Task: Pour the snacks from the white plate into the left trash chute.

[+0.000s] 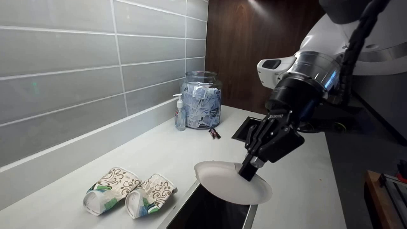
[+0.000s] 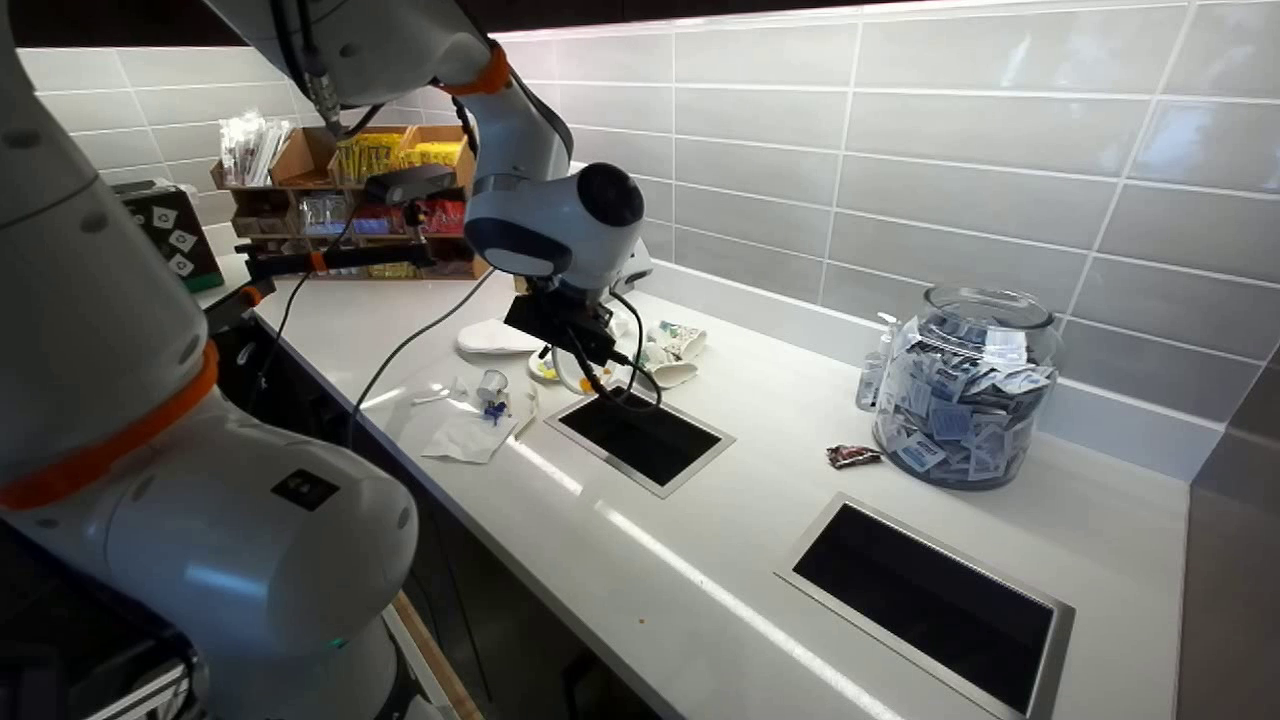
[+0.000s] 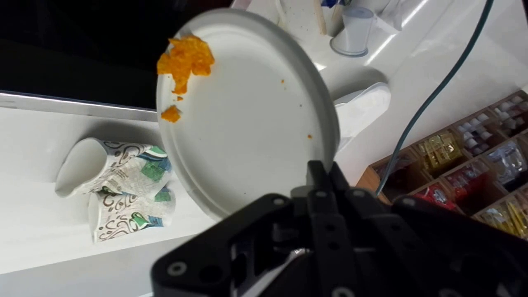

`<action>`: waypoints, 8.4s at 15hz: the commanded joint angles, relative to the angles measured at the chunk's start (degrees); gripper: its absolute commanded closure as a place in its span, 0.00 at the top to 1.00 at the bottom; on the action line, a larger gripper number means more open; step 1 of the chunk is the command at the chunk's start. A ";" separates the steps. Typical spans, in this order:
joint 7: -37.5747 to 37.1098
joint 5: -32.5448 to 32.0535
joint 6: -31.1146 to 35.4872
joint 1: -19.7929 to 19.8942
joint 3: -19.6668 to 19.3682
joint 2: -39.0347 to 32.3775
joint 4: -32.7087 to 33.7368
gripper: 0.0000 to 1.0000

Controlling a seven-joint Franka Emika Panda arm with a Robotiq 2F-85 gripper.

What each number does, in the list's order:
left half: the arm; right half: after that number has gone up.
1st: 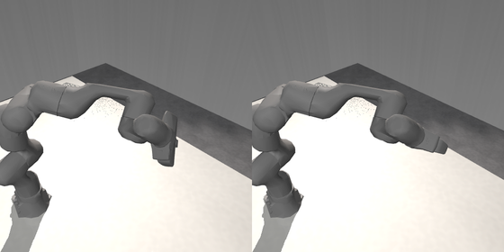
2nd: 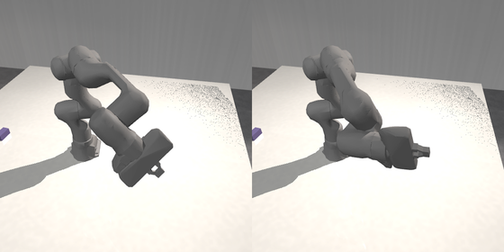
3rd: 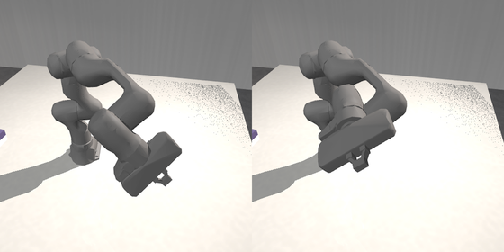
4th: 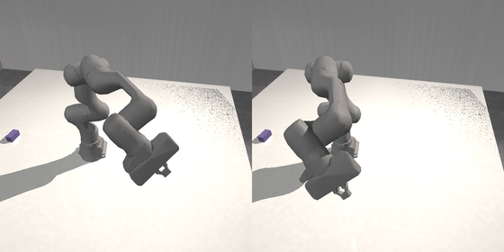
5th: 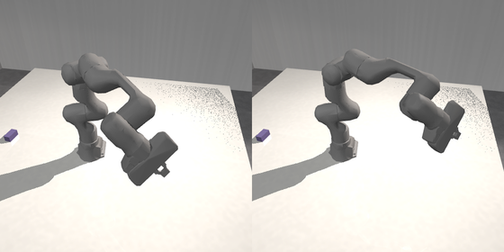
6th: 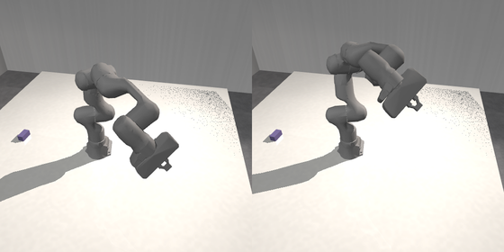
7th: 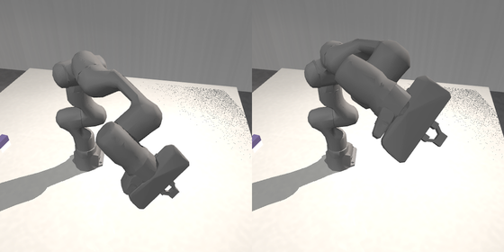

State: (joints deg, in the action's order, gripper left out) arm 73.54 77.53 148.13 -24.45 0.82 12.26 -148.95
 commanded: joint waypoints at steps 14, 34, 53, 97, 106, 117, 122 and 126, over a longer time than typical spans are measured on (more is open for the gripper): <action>15.12 13.75 -14.81 14.34 4.50 3.99 -4.05 0.01; 20.76 15.86 -26.15 20.17 4.09 5.60 -7.64 0.01; 14.51 11.29 -9.76 17.69 11.93 4.24 -6.00 0.01; 53.52 67.63 63.11 31.41 44.24 -19.37 12.38 1.00; 51.97 66.75 65.21 48.56 60.00 -23.50 14.10 1.00; 52.18 65.61 67.08 49.64 60.04 -22.01 13.85 1.00; 53.04 65.94 69.93 50.55 59.96 -21.41 14.00 1.00; 52.57 65.80 69.81 50.21 59.86 -22.28 14.35 1.00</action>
State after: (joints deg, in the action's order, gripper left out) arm 126.12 143.32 217.94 25.77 60.68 -10.02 -134.60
